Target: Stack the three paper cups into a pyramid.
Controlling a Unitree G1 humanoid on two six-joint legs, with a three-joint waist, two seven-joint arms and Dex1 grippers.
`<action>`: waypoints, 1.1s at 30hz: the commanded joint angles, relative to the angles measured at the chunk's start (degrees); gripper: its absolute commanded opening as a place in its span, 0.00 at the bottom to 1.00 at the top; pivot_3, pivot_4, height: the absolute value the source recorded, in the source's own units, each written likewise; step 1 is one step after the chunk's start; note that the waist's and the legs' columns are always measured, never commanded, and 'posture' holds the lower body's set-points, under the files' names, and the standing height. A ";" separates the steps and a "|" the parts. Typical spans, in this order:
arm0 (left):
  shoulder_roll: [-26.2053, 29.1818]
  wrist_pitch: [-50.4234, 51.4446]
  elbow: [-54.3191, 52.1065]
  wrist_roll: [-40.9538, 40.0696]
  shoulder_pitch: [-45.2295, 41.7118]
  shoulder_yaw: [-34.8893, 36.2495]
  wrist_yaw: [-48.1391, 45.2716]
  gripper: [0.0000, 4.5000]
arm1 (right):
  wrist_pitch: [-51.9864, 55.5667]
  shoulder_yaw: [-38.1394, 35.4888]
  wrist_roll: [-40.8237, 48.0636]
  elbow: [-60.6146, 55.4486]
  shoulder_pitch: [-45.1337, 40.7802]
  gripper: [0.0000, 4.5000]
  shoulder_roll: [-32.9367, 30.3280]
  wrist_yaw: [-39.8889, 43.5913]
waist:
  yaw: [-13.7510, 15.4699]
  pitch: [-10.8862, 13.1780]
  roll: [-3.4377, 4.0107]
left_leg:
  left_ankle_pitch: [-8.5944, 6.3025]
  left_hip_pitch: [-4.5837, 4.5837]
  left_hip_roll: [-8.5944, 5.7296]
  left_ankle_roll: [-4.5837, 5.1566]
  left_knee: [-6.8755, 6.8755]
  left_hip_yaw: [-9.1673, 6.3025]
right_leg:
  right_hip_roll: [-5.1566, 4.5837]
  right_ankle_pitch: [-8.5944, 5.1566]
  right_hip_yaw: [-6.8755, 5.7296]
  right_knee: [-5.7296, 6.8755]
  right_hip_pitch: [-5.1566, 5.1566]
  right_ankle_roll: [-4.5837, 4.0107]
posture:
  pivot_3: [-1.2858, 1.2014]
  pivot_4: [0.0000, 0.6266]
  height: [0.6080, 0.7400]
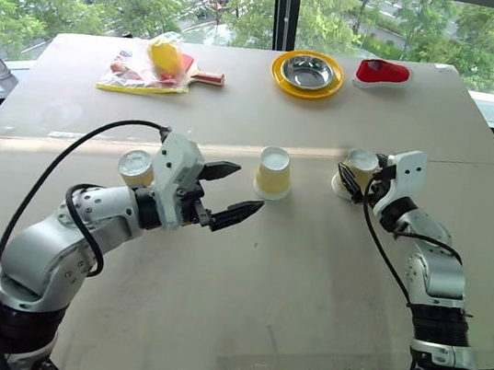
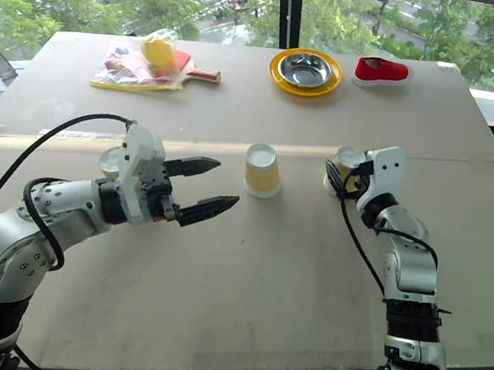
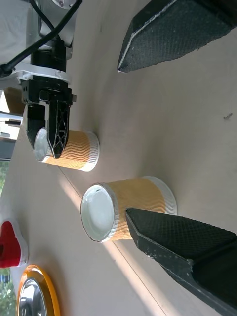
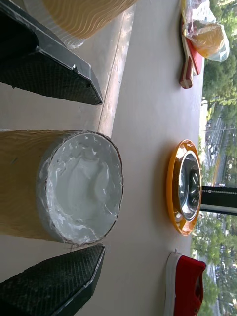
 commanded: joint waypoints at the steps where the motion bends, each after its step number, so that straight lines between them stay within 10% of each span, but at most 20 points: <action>1: 0.87 0.32 -2.56 -1.76 -0.97 1.13 -0.23 1.00 | -0.26 -1.71 1.16 -0.35 -1.45 0.99 -0.14 -0.64 | -0.03 0.00 0.00 | 0.00 0.00 0.00 0.00 0.00 0.00 | 0.00 0.00 0.00 0.00 0.00 0.00 | 0.52 0.24 1.00; 5: 1.10 0.58 -2.65 -2.36 -1.34 1.14 -0.29 1.00 | -0.62 -1.78 1.52 -0.15 -1.62 0.99 0.01 -0.55 | -0.05 0.00 0.00 | 0.00 0.00 0.00 0.00 0.01 0.00 | 0.00 0.00 0.00 0.02 0.00 0.00 | 0.52 0.24 1.00; 11: 1.40 0.23 -2.18 -2.42 -1.32 1.24 -0.59 1.00 | -1.14 -1.36 1.50 -0.32 -1.61 0.50 -0.10 0.03 | -0.06 0.00 0.00 | 0.00 0.00 0.00 0.00 0.01 0.00 | 0.00 0.00 0.00 0.03 -0.01 0.00 | 0.52 0.24 1.00; 33: 1.77 -7.65 -1.11 2.23 13.99 8.26 -2.01 1.00 | 3.44 11.12 -0.67 -2.54 -2.86 0.50 3.26 5.58 | -1.28 -0.04 -0.06 | 0.00 0.04 0.00 0.00 0.03 0.01 | 0.01 0.00 0.04 0.11 -0.01 0.00 | 0.52 0.24 1.00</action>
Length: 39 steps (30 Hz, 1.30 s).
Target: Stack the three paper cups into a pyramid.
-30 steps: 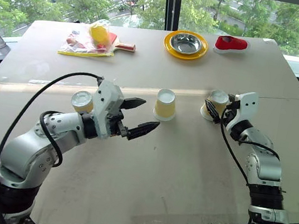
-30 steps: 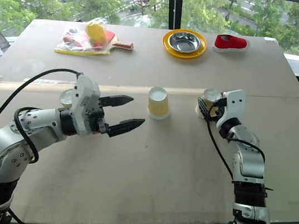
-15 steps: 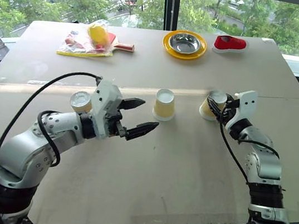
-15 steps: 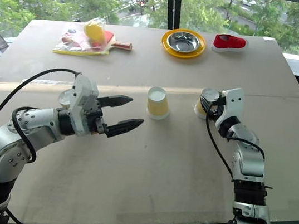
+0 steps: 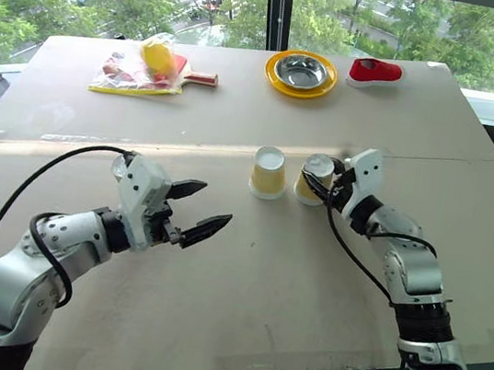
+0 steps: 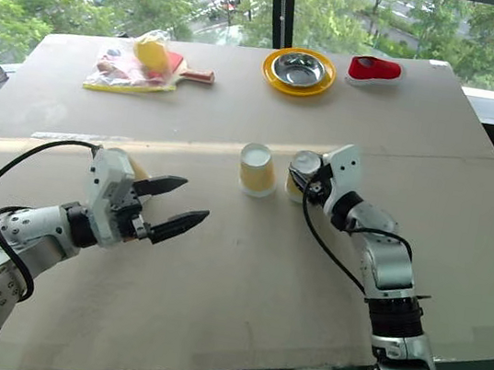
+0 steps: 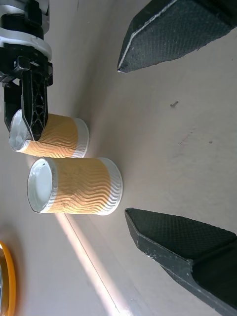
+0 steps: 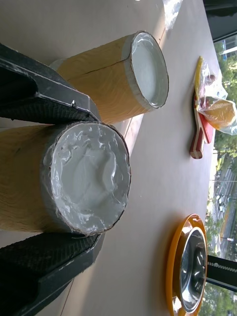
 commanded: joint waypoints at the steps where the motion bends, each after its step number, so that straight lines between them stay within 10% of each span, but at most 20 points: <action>1: 0.04 -1.68 -1.28 -0.10 0.10 1.63 -0.36 1.00 | -0.18 1.44 -0.62 0.89 -1.57 0.50 1.28 0.12 | -0.22 -0.01 -0.02 | 0.00 0.00 0.00 0.00 0.00 0.01 | 0.00 0.00 0.01 0.01 0.00 0.00 | 0.52 0.24 1.00; 16: -0.67 -2.57 -1.55 -0.57 0.37 1.19 -0.59 1.00 | -2.00 2.48 -2.90 3.45 -2.82 0.50 3.71 -0.34 | -0.24 -0.05 -0.08 | 0.00 0.04 0.00 0.00 0.00 0.02 | 0.01 0.00 0.03 0.07 -0.01 0.00 | 0.52 0.24 1.00; 21: -0.71 -2.73 -1.43 -0.44 0.70 1.40 -0.88 1.00 | -2.55 2.07 -2.77 2.84 -2.34 0.98 4.21 -0.63 | -0.22 -0.05 -0.06 | 0.00 0.03 0.00 0.00 0.00 0.02 | 0.02 0.00 0.02 0.07 -0.02 0.00 | 0.52 0.24 1.00; 39: -10.11 -8.90 -5.20 5.22 10.28 -1.43 7.51 1.00 | 1.96 -3.65 3.48 -12.15 13.70 0.98 -11.62 10.29 | 0.47 -0.06 -0.09 | 0.00 0.00 -0.01 0.00 -0.02 0.02 | -0.01 0.00 0.05 -0.02 -0.01 0.00 | 0.52 0.24 1.00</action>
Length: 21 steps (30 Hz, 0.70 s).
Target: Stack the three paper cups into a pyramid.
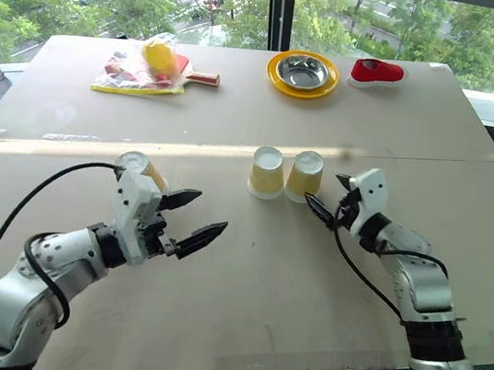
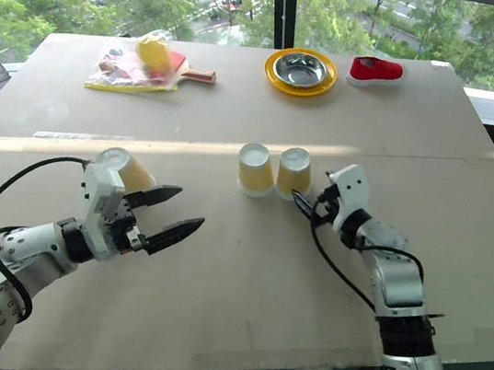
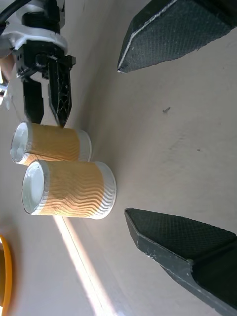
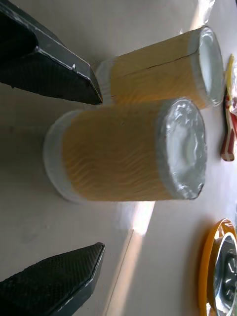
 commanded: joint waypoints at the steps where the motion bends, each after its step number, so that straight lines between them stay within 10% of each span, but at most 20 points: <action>1: -8.99 -5.72 -5.39 6.01 5.21 -2.57 10.00 1.00 | 1.36 -3.08 5.24 -11.19 8.64 0.98 -8.37 9.44 | -0.01 -0.01 -0.02 | 0.00 0.00 0.00 0.00 0.00 -0.01 | 0.00 0.00 0.07 0.00 0.00 0.00 | 0.52 0.24 1.00; 11: -26.53 -18.23 -10.68 25.64 13.71 -2.53 31.14 1.00 | -3.14 -9.43 19.59 -19.95 16.50 0.98 -11.33 19.57 | 2.28 -0.20 -0.15 | -0.04 0.11 0.03 0.05 -0.02 0.05 | 0.02 0.11 0.31 -0.11 0.24 0.06 | 0.52 0.24 1.00; 21: -22.81 -19.22 1.10 24.41 1.72 3.06 29.85 1.00 | -4.33 -9.66 25.28 -19.91 14.74 0.98 -11.78 24.14 | 3.13 -0.22 -0.18 | -0.03 0.06 0.03 0.05 0.20 0.01 | 0.03 0.14 0.19 -0.09 0.21 0.06 | 0.52 0.24 1.00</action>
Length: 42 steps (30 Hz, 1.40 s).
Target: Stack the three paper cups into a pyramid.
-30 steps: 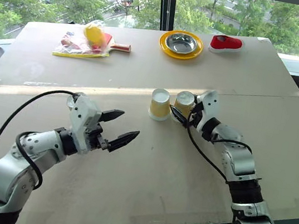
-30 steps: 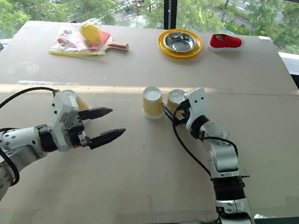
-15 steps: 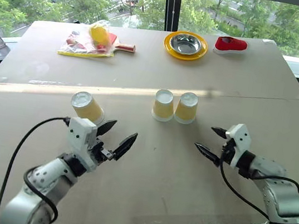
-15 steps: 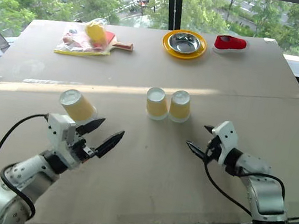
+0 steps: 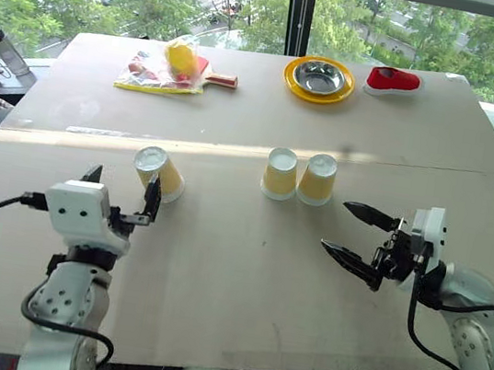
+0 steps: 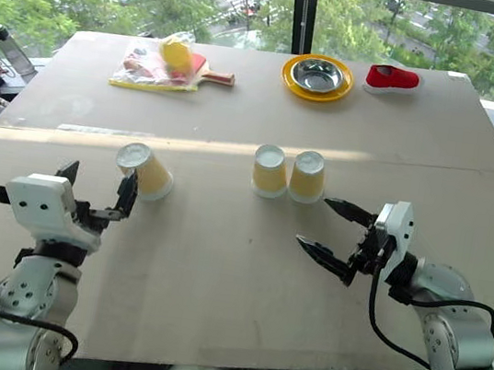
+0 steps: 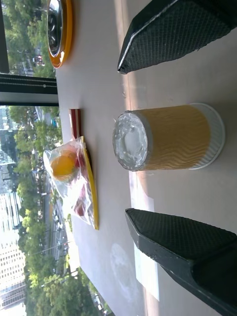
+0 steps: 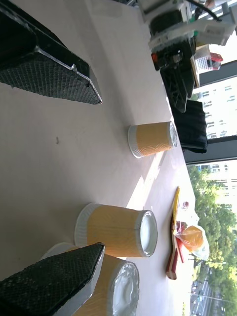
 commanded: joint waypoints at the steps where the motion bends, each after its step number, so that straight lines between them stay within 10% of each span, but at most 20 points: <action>1: 1.74 -1.22 3.58 -1.09 -2.67 0.20 -2.33 1.00 | -1.74 -1.31 2.05 -1.58 -0.57 0.98 -0.28 1.41 | -0.09 0.00 0.00 | 0.00 -0.02 0.00 0.00 0.03 0.00 | 0.00 0.00 0.00 -0.02 0.00 0.00 | 0.52 0.24 1.00; 21: 2.45 2.51 18.11 0.17 -14.82 -0.97 0.64 1.00 | -5.15 -1.11 1.83 -1.92 0.18 0.98 0.57 0.37 | -0.52 -0.02 -0.03 | 0.00 -0.07 -0.01 0.00 0.21 -0.04 | 0.00 0.00 -0.01 0.09 -0.02 0.00 | 0.52 0.24 1.00; 29: 3.92 3.81 16.86 1.33 -15.41 -0.61 0.73 0.47 | -5.14 -0.83 2.24 -2.16 -0.46 1.00 0.46 0.16 | -0.53 -0.02 -0.03 | 0.00 -0.07 -0.01 0.00 0.30 -0.04 | 0.00 0.00 -0.01 0.18 -0.02 0.00 | 0.52 0.24 1.00; 42: 15.74 4.44 30.62 -7.54 -41.13 -5.14 -21.51 0.47 | -5.56 -6.65 4.59 -4.67 3.37 1.00 -1.30 -1.08 | 0.71 0.01 -0.11 | 0.00 -0.24 -0.05 0.00 0.55 -0.23 | -0.03 0.01 -0.48 0.24 -0.01 0.00 | 0.52 0.24 1.00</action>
